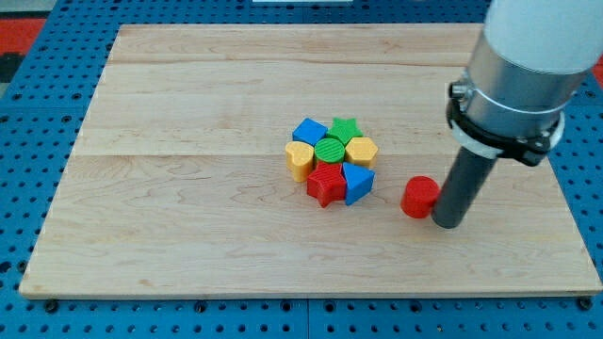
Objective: Push the red circle into the group of blocks
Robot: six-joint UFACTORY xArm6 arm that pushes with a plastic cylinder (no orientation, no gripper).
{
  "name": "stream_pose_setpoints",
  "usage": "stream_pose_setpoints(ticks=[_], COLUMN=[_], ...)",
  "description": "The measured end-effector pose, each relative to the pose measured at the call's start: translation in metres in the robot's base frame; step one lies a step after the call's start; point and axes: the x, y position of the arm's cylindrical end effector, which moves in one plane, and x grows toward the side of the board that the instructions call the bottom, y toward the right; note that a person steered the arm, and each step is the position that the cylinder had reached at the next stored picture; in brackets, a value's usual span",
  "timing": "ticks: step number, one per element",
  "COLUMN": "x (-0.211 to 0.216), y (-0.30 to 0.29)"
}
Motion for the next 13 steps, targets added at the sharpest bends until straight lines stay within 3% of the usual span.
stream_pose_setpoints(ticks=[13], x=[-0.033], y=[0.010])
